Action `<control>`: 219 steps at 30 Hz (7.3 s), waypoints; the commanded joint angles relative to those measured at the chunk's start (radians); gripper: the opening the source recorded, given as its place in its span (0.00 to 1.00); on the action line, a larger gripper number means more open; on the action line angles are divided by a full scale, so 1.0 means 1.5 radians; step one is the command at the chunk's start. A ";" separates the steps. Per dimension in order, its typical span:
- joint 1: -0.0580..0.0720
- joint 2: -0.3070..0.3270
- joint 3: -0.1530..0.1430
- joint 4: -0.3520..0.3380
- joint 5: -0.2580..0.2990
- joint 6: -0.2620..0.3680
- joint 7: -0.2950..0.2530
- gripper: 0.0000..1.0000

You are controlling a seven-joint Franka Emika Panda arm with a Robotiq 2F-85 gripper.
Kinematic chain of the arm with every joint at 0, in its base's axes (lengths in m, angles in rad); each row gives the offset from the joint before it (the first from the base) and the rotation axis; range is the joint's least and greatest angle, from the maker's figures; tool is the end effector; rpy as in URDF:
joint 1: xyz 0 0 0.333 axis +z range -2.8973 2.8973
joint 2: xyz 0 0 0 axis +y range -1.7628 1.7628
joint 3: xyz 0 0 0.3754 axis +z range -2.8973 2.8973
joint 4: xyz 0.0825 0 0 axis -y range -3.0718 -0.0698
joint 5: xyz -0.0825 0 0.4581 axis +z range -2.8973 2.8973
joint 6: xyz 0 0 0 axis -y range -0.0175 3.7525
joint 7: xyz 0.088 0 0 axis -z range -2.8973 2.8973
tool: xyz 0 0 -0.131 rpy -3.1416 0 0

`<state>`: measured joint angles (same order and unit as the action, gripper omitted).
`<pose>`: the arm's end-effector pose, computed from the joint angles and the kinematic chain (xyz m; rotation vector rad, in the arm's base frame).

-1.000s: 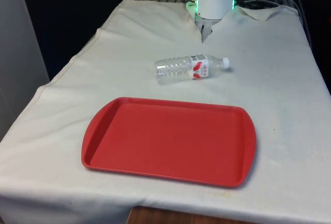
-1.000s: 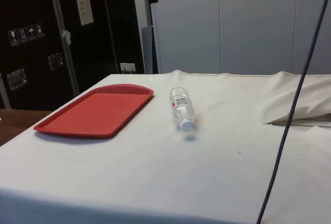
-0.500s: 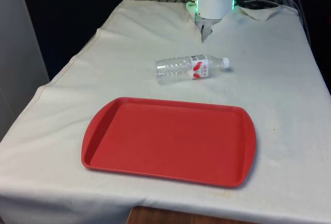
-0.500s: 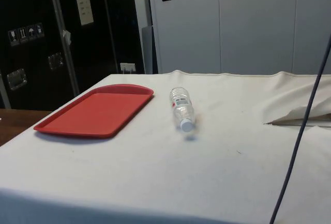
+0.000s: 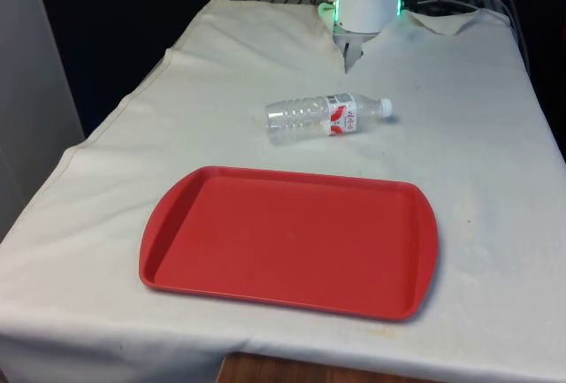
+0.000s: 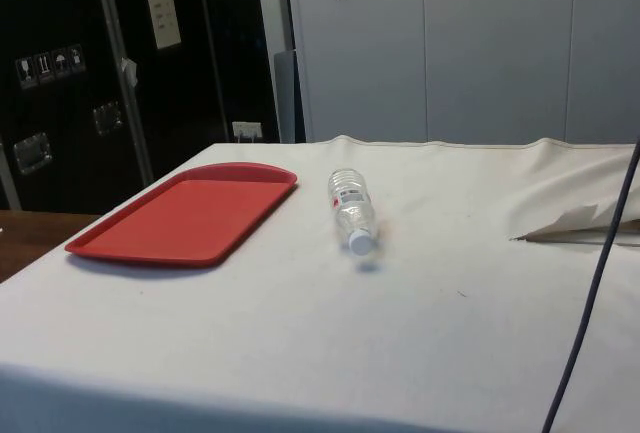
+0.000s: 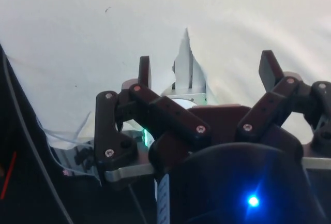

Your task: Place the bottle upright on the tray.

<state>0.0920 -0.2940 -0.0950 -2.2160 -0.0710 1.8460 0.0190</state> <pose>0.5068 -0.0113 0.4981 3.0985 0.0078 -0.1186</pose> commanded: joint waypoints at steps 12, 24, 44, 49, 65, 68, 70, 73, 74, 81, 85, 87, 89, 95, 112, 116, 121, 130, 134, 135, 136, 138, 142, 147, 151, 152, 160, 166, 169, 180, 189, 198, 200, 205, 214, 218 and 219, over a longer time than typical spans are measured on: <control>-0.001 -0.029 -0.018 -0.042 -0.015 0.026 -0.009 1.00; 0.000 -0.030 -0.017 -0.054 -0.021 0.036 -0.010 1.00; -0.001 -0.060 -0.016 -0.103 -0.035 0.107 -0.013 1.00; -0.001 -0.070 -0.015 -0.117 -0.041 0.128 -0.014 1.00; 0.000 -0.073 -0.011 -0.143 -0.064 0.165 -0.047 1.00; 0.000 -0.073 -0.011 -0.147 -0.067 0.171 -0.055 1.00; 0.000 -0.071 -0.012 -0.146 -0.063 0.168 -0.063 1.00; 0.000 -0.072 -0.010 -0.153 -0.072 0.181 -0.072 1.00; 0.000 -0.072 -0.010 -0.155 -0.073 0.183 -0.075 1.00; 0.000 -0.070 -0.009 -0.162 -0.081 0.195 -0.095 1.00; 0.000 -0.067 -0.007 -0.165 -0.083 0.201 -0.107 1.00; 0.000 -0.065 -0.007 -0.169 -0.085 0.207 -0.117 1.00; 0.000 -0.064 -0.006 -0.171 -0.086 0.209 -0.123 1.00; 0.000 -0.059 -0.004 -0.176 -0.089 0.215 -0.141 1.00; 0.000 -0.045 0.001 -0.191 -0.099 0.237 -0.203 1.00; 0.000 -0.041 0.002 -0.197 -0.102 0.246 -0.223 1.00; 0.000 -0.036 0.003 -0.201 -0.104 0.253 -0.243 1.00; 0.001 -0.029 0.001 -0.207 -0.101 0.263 -0.284 1.00; 0.001 -0.025 0.001 -0.209 -0.101 0.267 -0.302 1.00; 0.001 -0.025 0.001 -0.211 -0.101 0.269 -0.307 1.00; 0.001 -0.024 0.001 -0.211 -0.101 0.271 -0.311 1.00; 0.000 -0.022 0.001 -0.209 -0.099 0.264 -0.317 1.00; 0.001 -0.019 0.001 -0.214 -0.101 0.275 -0.336 1.00; 0.000 -0.014 0.002 -0.218 -0.104 0.282 -0.358 1.00; -0.001 -0.010 0.003 -0.221 -0.107 0.287 -0.380 1.00; -0.001 -0.010 0.003 -0.221 -0.107 0.287 -0.385 1.00; -0.001 -0.003 0.003 -0.223 -0.115 0.292 -0.417 1.00; -0.001 0.002 0.003 -0.226 -0.123 0.298 -0.440 1.00; -0.001 0.004 0.003 -0.226 -0.127 0.299 -0.451 1.00; -0.001 0.009 0.003 -0.231 -0.145 0.309 -0.485 1.00; -0.001 0.013 0.004 -0.235 -0.167 0.318 -0.509 1.00; -0.001 0.016 0.005 -0.240 -0.196 0.327 -0.530 1.00; -0.001 0.017 0.005 -0.241 -0.202 0.327 -0.534 1.00; -0.002 0.019 0.005 -0.242 -0.217 0.330 -0.544 1.00; -0.002 0.023 0.005 -0.246 -0.249 0.338 -0.561 1.00; -0.002 0.024 0.005 -0.247 -0.259 0.340 -0.565 1.00; -0.002 0.025 0.005 -0.248 -0.262 0.341 -0.567 1.00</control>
<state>0.0920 -0.2600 -0.0900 -2.5850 -0.4440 2.3430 -0.8350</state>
